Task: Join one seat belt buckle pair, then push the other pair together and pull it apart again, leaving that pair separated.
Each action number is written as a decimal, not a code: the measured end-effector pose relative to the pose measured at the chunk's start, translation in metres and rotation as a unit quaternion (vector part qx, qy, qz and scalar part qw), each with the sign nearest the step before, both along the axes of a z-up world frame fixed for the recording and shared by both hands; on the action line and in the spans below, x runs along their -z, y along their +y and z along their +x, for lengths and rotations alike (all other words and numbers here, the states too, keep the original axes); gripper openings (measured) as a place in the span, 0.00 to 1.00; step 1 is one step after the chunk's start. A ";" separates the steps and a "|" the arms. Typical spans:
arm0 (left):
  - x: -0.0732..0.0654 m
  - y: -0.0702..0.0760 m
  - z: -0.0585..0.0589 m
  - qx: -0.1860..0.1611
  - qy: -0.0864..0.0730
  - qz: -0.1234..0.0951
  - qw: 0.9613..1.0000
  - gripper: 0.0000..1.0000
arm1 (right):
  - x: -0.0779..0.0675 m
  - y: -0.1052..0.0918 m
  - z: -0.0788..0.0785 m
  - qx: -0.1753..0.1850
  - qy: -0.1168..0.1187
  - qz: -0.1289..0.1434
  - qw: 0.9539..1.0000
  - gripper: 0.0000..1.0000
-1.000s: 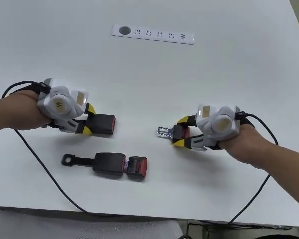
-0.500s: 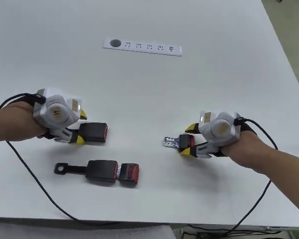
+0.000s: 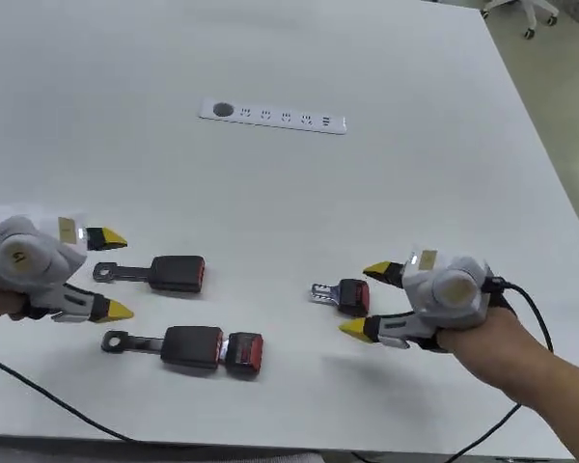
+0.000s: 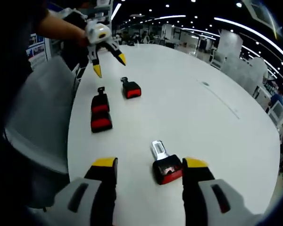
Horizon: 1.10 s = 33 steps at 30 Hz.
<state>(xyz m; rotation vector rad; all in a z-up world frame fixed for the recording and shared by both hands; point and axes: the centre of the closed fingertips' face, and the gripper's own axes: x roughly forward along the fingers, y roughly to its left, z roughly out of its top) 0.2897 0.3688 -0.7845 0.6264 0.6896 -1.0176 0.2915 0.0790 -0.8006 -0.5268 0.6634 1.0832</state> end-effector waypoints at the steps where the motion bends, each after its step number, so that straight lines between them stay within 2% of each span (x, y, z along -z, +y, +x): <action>1: -0.003 0.003 -0.005 -0.008 -0.001 -0.006 1.000 0.64 | -0.002 0.002 -0.004 0.000 0.000 0.003 1.000 0.60; 4: -0.009 0.013 -0.026 -0.049 0.005 -0.025 0.998 0.68 | -0.011 0.007 -0.020 0.007 -0.004 0.020 1.000 0.66; 7: -0.009 0.023 -0.043 -0.074 0.012 -0.031 0.997 0.75 | -0.021 0.008 -0.030 0.022 -0.011 0.039 0.999 0.75; 10: -0.007 0.035 -0.054 -0.086 0.004 -0.031 0.996 0.80 | -0.028 0.003 -0.037 0.039 -0.009 0.051 0.998 0.79; 12: -0.007 0.045 -0.058 -0.109 0.001 -0.038 0.993 0.81 | -0.028 -0.001 -0.042 0.045 -0.007 0.052 0.998 0.80; 14: -0.009 0.051 -0.063 -0.115 0.003 -0.047 0.992 0.83 | -0.028 -0.005 -0.046 0.050 -0.009 0.052 0.997 0.85; 17: -0.010 0.057 -0.068 -0.120 0.004 -0.049 0.992 0.92 | -0.022 -0.011 -0.050 0.057 -0.007 0.045 0.997 0.94; 19: -0.014 0.062 -0.067 -0.125 -0.004 -0.050 0.991 0.99 | -0.020 -0.016 -0.054 0.059 -0.009 0.039 0.997 0.99; 20: -0.017 0.066 -0.065 -0.136 -0.008 -0.053 0.989 1.00 | -0.021 -0.018 -0.055 0.063 -0.012 0.038 0.997 1.00; 22: -0.021 0.069 -0.065 -0.139 -0.011 -0.057 0.989 1.00 | -0.024 -0.022 -0.055 0.081 -0.013 0.047 0.996 1.00; 25: -0.023 0.070 -0.070 -0.144 -0.005 -0.062 0.988 1.00 | -0.023 -0.025 -0.057 0.093 -0.014 0.047 0.994 1.00; 28: -0.023 0.069 -0.075 -0.146 -0.003 -0.058 0.988 1.00 | -0.014 -0.031 -0.061 0.104 -0.011 0.029 0.994 1.00; 31: -0.021 0.066 -0.081 -0.144 0.000 -0.056 0.988 1.00 | -0.018 -0.034 -0.062 0.124 -0.015 0.038 0.991 1.00; 33: -0.021 0.065 -0.084 -0.143 0.002 -0.053 0.988 1.00 | -0.020 -0.035 -0.062 0.141 -0.009 0.054 0.989 1.00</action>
